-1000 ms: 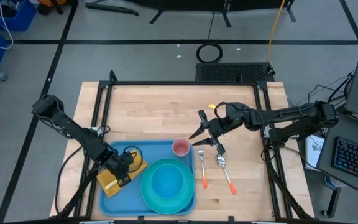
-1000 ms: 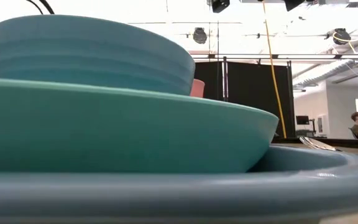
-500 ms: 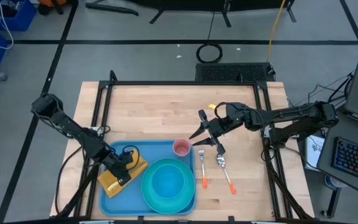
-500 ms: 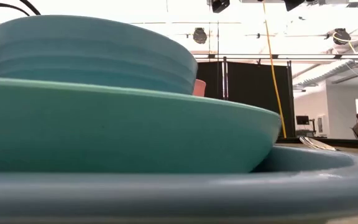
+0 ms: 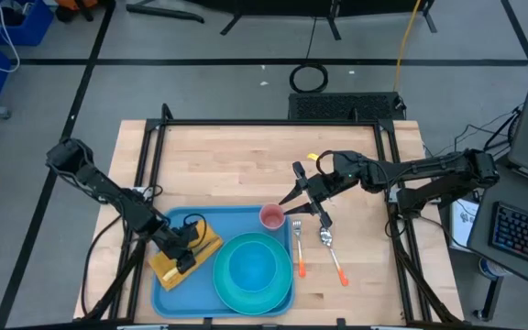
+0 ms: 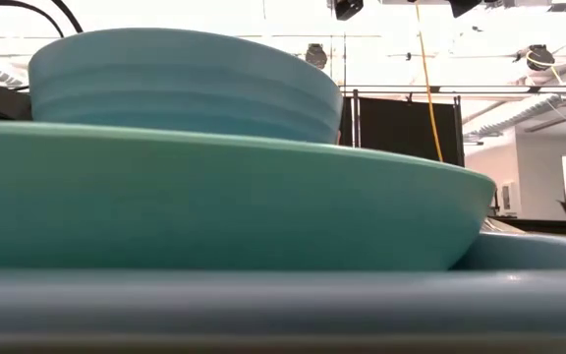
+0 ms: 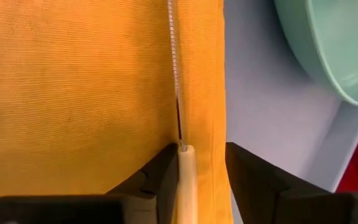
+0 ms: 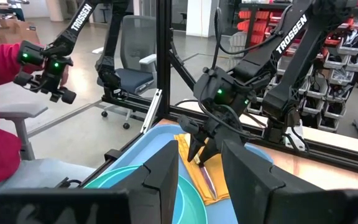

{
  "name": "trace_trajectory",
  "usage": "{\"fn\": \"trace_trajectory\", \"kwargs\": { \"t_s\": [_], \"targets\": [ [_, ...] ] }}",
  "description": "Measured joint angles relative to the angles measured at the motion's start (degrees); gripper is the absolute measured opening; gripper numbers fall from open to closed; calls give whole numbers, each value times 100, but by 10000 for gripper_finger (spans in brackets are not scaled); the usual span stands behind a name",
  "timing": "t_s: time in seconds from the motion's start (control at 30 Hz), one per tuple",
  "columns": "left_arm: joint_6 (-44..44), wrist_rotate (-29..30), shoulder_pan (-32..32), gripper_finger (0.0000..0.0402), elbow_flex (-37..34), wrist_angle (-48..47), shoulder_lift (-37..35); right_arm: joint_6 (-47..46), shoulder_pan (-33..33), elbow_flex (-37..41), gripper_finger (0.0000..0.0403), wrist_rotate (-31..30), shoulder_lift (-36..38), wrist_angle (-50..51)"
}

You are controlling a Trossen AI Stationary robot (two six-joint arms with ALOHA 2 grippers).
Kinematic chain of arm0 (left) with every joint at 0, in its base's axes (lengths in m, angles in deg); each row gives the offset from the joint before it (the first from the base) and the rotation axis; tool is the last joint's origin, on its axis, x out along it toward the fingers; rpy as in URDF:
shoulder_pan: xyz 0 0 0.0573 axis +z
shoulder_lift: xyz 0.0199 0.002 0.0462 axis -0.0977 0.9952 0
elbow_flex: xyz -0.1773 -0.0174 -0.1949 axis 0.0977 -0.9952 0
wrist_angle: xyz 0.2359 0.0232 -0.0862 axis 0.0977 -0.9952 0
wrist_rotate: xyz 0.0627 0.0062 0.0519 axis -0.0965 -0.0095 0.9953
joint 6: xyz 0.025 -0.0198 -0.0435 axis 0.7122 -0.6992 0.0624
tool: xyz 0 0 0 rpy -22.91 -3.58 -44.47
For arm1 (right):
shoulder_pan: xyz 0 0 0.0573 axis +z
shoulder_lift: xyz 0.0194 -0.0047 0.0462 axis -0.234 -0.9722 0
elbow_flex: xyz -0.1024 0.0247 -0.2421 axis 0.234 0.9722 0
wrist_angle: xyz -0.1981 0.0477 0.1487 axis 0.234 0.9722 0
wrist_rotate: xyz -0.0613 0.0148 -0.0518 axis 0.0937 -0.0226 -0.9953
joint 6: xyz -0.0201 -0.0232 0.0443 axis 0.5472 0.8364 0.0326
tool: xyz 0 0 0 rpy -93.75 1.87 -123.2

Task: Set up tray
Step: Put the yellow table knife on top of the yellow table napkin on the blue tray, then adjust the yellow table napkin on the blue tray

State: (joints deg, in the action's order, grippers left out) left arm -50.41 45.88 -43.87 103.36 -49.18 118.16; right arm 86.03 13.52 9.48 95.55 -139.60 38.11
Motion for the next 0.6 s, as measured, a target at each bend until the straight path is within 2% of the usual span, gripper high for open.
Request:
{"fn": "trace_trajectory", "kwargs": {
  "t_s": [0.4, 0.6],
  "targets": [
    [515, 459, 4, 139, -16, -163, -1243, 2, 0, 0, 114, 0, 0, 1],
    [500, 677, -7, 145, -9, -1143, -1477, 2, 0, 0, 114, 0, 0, 3]
  ]
}}
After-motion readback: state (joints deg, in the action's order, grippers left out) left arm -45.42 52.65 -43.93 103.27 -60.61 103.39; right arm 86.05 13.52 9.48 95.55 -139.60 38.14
